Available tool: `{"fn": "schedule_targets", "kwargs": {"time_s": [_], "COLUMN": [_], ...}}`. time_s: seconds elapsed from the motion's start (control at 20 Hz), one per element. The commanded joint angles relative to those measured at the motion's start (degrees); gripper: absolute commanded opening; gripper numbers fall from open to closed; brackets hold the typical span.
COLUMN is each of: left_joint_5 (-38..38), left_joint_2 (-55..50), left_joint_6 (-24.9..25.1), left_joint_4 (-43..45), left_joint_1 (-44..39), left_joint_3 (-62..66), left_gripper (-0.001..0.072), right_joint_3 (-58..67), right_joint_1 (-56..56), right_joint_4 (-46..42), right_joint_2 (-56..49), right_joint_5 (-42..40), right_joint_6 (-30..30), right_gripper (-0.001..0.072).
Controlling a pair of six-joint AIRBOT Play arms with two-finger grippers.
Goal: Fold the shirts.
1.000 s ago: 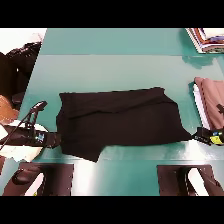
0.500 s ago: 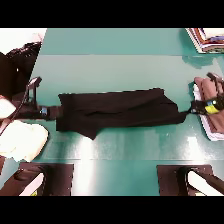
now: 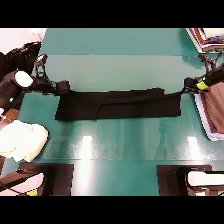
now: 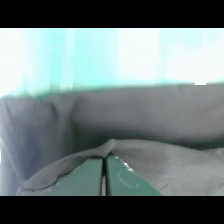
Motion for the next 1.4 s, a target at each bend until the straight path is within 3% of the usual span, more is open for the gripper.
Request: {"fn": "schedule_targets", "kwargs": {"time_s": [0.0, 0.2, 0.25, 0.3, 0.35, 0.4, 0.6, 0.7, 0.75, 0.8, 0.9, 0.95, 1.15, 1.35], "left_joint_5": [6.32, 10.56, 10.82, 10.71, 10.38, 9.92, 4.37, -0.11, -1.9, -3.34, -5.29, -5.79, -5.7, -5.73], "left_joint_2": [-3.78, -4.09, -4.09, -4.09, -4.0, -3.78, -2.1, -1.84, -1.84, -1.84, -1.9, -1.97, -2.08, -2.1], "left_joint_6": [0.0, -0.02, -0.04, -0.09, -0.07, -0.04, -0.02, 0.04, 0.04, 0.02, 0.0, 0.02, 0.02, 0.02], "left_joint_4": [0.2, 0.15, 0.07, -0.39, -0.94, -0.94, -0.94, -0.94, -0.94, -0.96, -1.29, -1.66, -3.74, -4.81], "left_joint_1": [0.07, 0.07, 0.07, 0.07, 0.07, 0.07, 0.07, 0.07, 0.07, 0.04, -0.11, -0.11, -0.13, -0.13], "left_joint_3": [2.29, 2.34, 2.34, 2.34, 2.34, 2.4, 2.56, 2.56, 2.56, 2.56, 2.49, 2.51, 2.49, 2.49], "left_gripper": [0.003, 0.0043, 0.0299, 0.0582, 0.0656, 0.0649, 0.0646, 0.0229, 0.0076, 0.003, 0.003, 0.0029, 0.003, 0.003], "right_joint_3": [8.26, 15.45, 17.49, 19.21, 20.87, 22.1, 22.21, 20.11, 18.27, 16.26, 11.5, 9.09, 1.07, -2.14], "right_joint_1": [0.07, 0.0, -0.15, -0.46, -0.61, -1.18, -4.42, -7.3, -9.03, -10.56, -13.03, -13.94, -14.45, -11.28], "right_joint_4": [3.21, 9.84, 11.72, 13.16, 14.58, 15.23, 14.86, 14.86, 14.88, 15.02, 15.06, 15.1, 19.76, 20.98], "right_joint_2": [-7.32, -13.49, -14.95, -16.15, -17.11, -17.64, -17.51, -17.51, -17.51, -17.51, -17.53, -17.53, -17.57, -17.7], "right_joint_5": [0.13, -2.8, -3.02, -2.99, -2.56, -1.42, 7.82, 11.23, 12.11, 12.31, 12.0, 11.56, 9.09, 5.55], "right_joint_6": [0.09, 0.07, 0.04, 0.02, 0.02, -0.02, -5.73, -6.29, -6.49, -6.67, -6.91, -7.8, -14.36, -16.76], "right_gripper": [0.0018, 0.0018, 0.0023, 0.0113, 0.0349, 0.0441, 0.0448, 0.0448, 0.0448, 0.0448, 0.05, 0.0601, 0.0605, 0.059]}}
